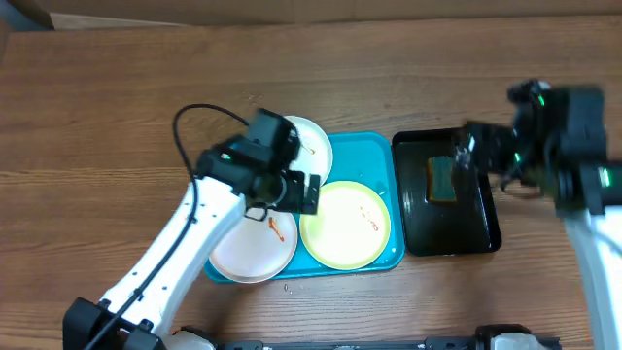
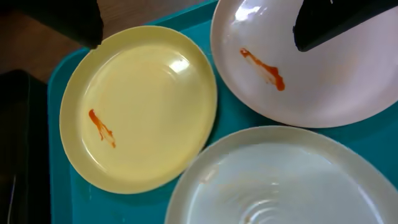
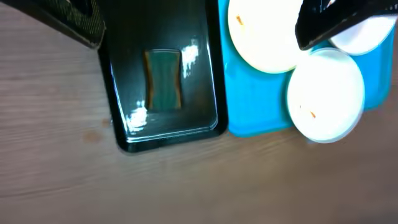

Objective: Clean dirty plates on tray and stack at the side

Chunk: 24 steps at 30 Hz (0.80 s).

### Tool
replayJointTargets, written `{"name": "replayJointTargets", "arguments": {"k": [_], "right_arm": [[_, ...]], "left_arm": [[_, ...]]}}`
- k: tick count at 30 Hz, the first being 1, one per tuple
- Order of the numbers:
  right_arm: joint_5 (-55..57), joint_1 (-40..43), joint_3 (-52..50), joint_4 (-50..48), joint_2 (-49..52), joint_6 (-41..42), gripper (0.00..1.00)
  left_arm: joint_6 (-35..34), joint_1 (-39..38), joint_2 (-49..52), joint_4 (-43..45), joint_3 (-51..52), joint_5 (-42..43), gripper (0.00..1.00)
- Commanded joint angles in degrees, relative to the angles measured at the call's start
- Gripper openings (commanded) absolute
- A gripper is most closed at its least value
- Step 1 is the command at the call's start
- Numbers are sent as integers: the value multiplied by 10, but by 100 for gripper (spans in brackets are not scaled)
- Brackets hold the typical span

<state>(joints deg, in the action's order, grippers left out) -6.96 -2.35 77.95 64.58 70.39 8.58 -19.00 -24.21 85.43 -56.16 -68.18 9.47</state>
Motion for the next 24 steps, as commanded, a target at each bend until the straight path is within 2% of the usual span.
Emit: {"name": "replayJointTargets", "arguments": {"k": [1, 2, 3, 5, 6, 7, 9, 13, 24], "right_arm": [[-21, -2, 96, 71, 129, -12, 100], [-22, -2, 100, 79, 148, -11, 99], [-21, -2, 99, 83, 164, -11, 94], [-19, -2, 94, 94, 200, -11, 79], [-16, -2, 89, 95, 214, -11, 74], [-14, -2, 84, 93, 226, -7, 73], [-3, -2, 72, 89, 253, 13, 73], [53, -2, 56, 86, 299, 38, 73], [69, -2, -27, -33, 329, 66, 74]], "left_arm": [[-28, -54, -4, -2, -9, -31, 75], [-30, -61, -2, -2, -9, -33, 62], [-31, -66, 1, -2, -9, -34, 49], [-42, -74, 10, -2, -8, -37, 28], [-46, -76, 16, -1, -8, -37, 23], [-47, -77, 21, 1, -8, -37, 24], [-47, -77, 34, 3, -8, -37, 35], [-46, -77, 66, 10, -8, -42, 41], [-46, -77, 164, 17, -8, -55, 42]]}}
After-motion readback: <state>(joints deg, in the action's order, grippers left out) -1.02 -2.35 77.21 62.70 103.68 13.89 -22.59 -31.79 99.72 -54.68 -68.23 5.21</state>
